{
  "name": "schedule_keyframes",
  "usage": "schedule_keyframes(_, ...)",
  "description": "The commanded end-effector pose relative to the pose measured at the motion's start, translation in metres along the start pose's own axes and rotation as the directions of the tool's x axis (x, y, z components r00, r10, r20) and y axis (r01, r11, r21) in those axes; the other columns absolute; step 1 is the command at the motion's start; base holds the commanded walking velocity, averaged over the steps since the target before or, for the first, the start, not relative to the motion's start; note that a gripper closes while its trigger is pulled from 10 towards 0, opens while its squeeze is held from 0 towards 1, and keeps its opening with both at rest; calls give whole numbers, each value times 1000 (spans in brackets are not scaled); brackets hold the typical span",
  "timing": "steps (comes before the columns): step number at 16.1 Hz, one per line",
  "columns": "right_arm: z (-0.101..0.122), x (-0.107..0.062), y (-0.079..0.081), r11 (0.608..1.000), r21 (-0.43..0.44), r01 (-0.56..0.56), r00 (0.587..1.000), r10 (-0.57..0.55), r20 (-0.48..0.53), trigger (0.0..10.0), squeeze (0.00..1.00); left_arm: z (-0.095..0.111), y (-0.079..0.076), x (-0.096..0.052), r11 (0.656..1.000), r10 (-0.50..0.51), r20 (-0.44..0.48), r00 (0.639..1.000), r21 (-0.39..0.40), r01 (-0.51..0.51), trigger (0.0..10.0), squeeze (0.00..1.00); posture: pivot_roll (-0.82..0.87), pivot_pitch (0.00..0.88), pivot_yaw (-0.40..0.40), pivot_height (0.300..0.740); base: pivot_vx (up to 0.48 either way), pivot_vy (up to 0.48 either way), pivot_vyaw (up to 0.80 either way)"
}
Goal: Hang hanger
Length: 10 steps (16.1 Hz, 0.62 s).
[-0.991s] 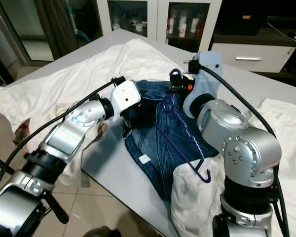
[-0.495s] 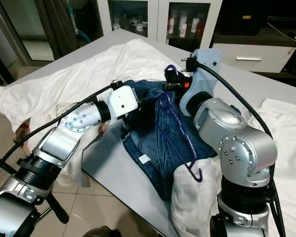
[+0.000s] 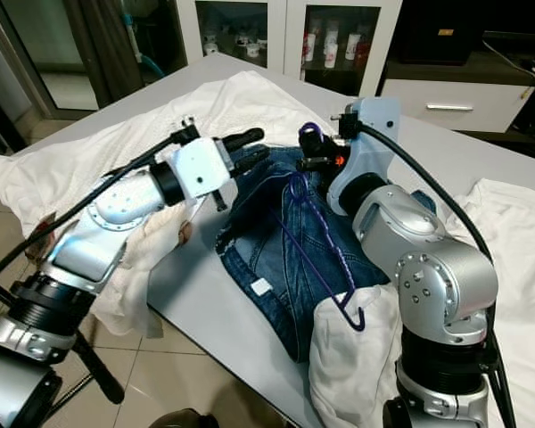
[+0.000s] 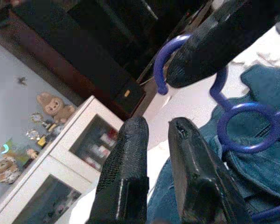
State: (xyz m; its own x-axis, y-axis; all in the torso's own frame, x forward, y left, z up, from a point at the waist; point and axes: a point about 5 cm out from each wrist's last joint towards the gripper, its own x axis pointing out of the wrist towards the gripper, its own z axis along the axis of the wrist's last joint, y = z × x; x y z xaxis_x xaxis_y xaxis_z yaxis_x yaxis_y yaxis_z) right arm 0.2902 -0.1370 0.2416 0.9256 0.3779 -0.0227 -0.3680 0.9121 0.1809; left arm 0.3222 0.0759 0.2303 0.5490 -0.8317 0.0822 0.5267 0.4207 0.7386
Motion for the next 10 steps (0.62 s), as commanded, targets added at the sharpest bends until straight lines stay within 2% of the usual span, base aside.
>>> schedule_keyframes(1,-3,0,-2,1000,-1,-1,1000,1,4,10000,0,2,3,-5,1000,-9,20,1000,-9,9,10000,0,-42,31,6,740,0,0,0)
schedule_keyframes(2,-6,-1,-3,1000,-20,-15,1000,15,6,10000,0,3,5,-12,995,-46,46,998,-84,50,10000,0,-42,31,6,740,0,0,0)
schedule_keyframes(3,-13,-4,1,992,-92,-88,996,88,-4,10000,0,-5,9,-27,985,-114,26,993,-131,116,10000,0,-38,35,3,740,0,0,0)
schedule_keyframes(4,-13,-6,3,987,-110,-114,993,114,-2,10000,0,-12,13,-32,983,-119,-11,993,-141,116,10000,0,-38,35,3,740,0,0,0)
schedule_keyframes(5,-13,-10,6,978,-130,-163,986,167,17,10000,0,-27,20,-46,983,-142,-92,986,-132,129,10000,0,-38,35,3,740,0,0,0)
schedule_keyframes(6,-12,-11,7,974,-138,-181,982,187,28,10000,0,-32,22,-52,982,-152,-123,981,-130,136,10000,0,-38,35,3,740,0,0,0)
schedule_keyframes(7,-8,-15,10,959,-164,-229,968,243,69,10000,0,-43,23,-70,969,-231,-213,949,-135,205,10000,0,-35,35,-1,740,0,0,0)
schedule_keyframes(10,0,-23,12,937,-187,-294,938,321,134,10000,0,-56,20,-92,950,-312,-331,891,-127,286,10000,0,-26,34,-2,740,0,0,0)
